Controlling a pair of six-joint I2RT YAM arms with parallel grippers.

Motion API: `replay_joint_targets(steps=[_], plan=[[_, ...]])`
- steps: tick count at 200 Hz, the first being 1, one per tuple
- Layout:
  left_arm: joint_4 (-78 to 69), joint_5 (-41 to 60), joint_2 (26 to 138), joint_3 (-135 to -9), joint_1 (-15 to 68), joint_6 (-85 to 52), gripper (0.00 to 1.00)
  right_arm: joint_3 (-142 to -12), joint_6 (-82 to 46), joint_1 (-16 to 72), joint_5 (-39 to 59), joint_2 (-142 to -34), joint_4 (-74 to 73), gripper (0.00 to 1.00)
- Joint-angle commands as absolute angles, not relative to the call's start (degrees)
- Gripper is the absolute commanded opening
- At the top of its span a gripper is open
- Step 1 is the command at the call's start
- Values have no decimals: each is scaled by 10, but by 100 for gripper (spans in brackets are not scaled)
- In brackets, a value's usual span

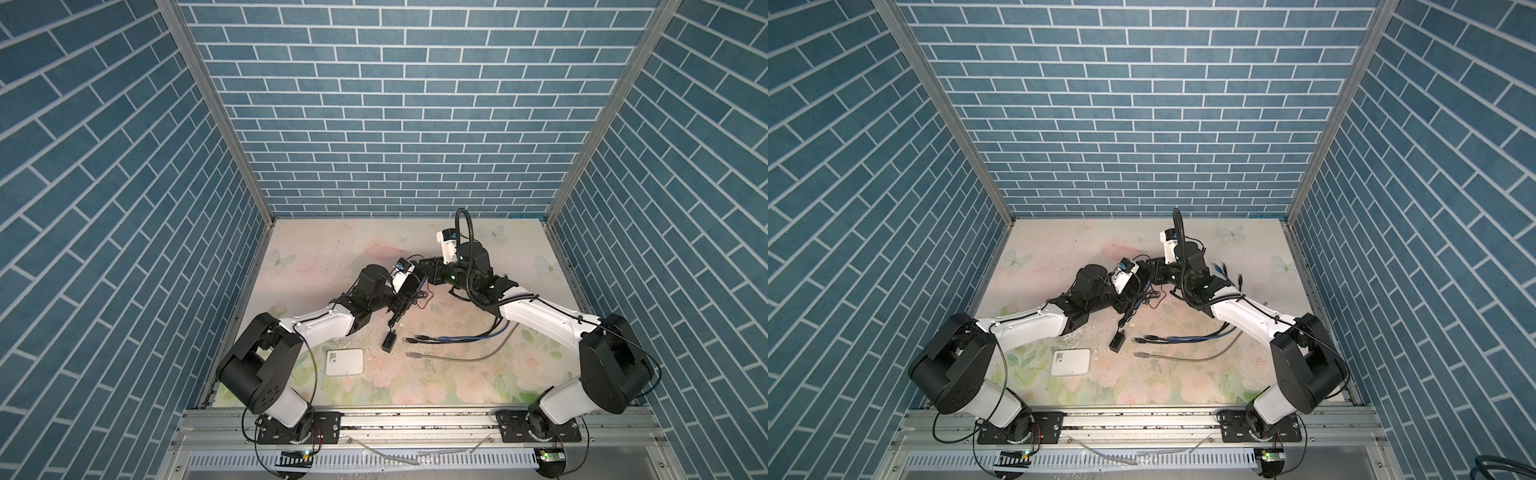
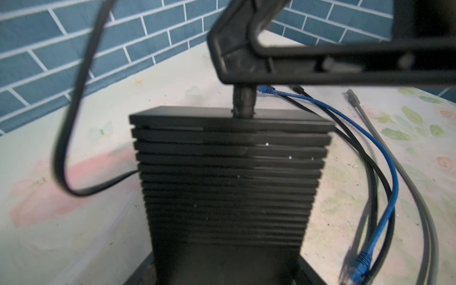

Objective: Insert the plug into the switch port
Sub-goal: 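Push the plug into the switch port with the right gripper while the left holds it, then open the right gripper and withdraw it while the left lowers the switch to the table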

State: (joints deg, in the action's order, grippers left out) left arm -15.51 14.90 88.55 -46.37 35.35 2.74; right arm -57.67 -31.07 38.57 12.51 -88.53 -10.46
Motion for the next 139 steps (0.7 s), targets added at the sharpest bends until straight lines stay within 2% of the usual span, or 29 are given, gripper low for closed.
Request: replay_joint_targets(steps=[1, 44, 86, 118, 139], plan=[[-175, 182, 830, -553, 350, 2, 14, -560, -310, 411, 157, -921, 68, 0], [34, 165, 851, -606, 350, 25, 15, -569, -302, 379, 156, -909, 73, 5], [175, 99, 905, -687, 350, 44, 16, -571, -279, 338, 144, -868, 92, 26], [240, 99, 958, -750, 350, 27, 15, -562, -257, 306, 115, -818, 121, 44], [262, 108, 987, -782, 350, 3, 15, -559, -240, 291, 75, -793, 149, 48]])
